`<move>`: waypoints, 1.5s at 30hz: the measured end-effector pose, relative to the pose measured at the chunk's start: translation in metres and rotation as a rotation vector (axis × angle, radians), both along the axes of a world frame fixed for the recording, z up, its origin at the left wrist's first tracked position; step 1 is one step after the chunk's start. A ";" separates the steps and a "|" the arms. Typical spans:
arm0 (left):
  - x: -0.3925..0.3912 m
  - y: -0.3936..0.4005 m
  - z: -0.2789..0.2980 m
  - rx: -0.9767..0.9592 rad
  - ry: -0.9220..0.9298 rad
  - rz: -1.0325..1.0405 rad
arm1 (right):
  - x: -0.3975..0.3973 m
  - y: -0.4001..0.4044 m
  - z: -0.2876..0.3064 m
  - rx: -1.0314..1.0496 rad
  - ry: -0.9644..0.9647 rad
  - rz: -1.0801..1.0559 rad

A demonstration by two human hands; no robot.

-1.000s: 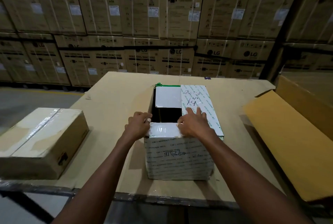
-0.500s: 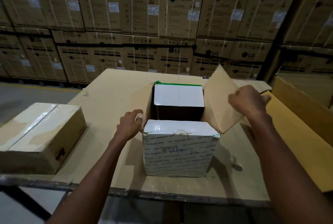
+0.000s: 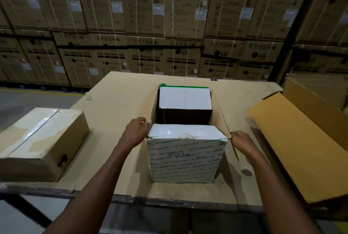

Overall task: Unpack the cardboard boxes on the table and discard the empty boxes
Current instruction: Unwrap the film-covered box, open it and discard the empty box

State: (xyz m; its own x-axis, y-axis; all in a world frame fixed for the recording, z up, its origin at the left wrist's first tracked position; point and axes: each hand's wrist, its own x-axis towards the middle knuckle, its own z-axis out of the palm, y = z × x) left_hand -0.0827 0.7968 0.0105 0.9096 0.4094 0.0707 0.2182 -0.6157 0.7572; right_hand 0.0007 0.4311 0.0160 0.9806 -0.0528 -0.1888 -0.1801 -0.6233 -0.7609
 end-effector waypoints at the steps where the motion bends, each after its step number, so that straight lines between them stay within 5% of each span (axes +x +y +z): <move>1: 0.001 -0.002 0.001 0.110 0.009 0.006 | -0.002 0.001 -0.001 0.016 -0.003 -0.013; 8: 0.029 -0.042 0.019 0.414 -0.126 -0.244 | 0.002 -0.006 -0.003 0.048 -0.171 -0.167; 13: 0.062 -0.067 0.028 0.597 0.030 -0.353 | -0.012 0.003 0.023 0.030 -0.380 -0.062; 19: 0.083 -0.071 0.014 0.583 0.514 -0.342 | -0.013 0.010 0.034 0.083 -0.422 0.081; 26: 0.084 -0.059 0.020 0.572 0.303 -0.333 | -0.009 0.015 0.035 0.122 -0.362 0.119; 33: 0.069 -0.048 0.089 0.665 -0.236 -0.157 | 0.008 0.033 0.062 0.398 -0.317 0.114; 37: 0.038 -0.034 0.126 0.515 -0.326 -0.069 | 0.007 0.029 0.082 0.583 -0.252 0.150; 41: -0.001 -0.022 0.146 -0.064 -0.111 -0.332 | 0.005 0.010 0.084 0.706 -0.122 0.336; 45: -0.020 -0.025 0.127 0.008 0.210 -0.495 | -0.002 0.003 0.073 0.618 -0.005 0.584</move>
State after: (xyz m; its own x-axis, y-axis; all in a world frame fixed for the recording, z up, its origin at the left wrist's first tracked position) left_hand -0.1025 0.7722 0.1376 0.9887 -0.0716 -0.1319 0.0466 -0.6887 0.7235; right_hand -0.0012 0.4344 0.0893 0.8195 0.5729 -0.0125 0.0460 -0.0875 -0.9951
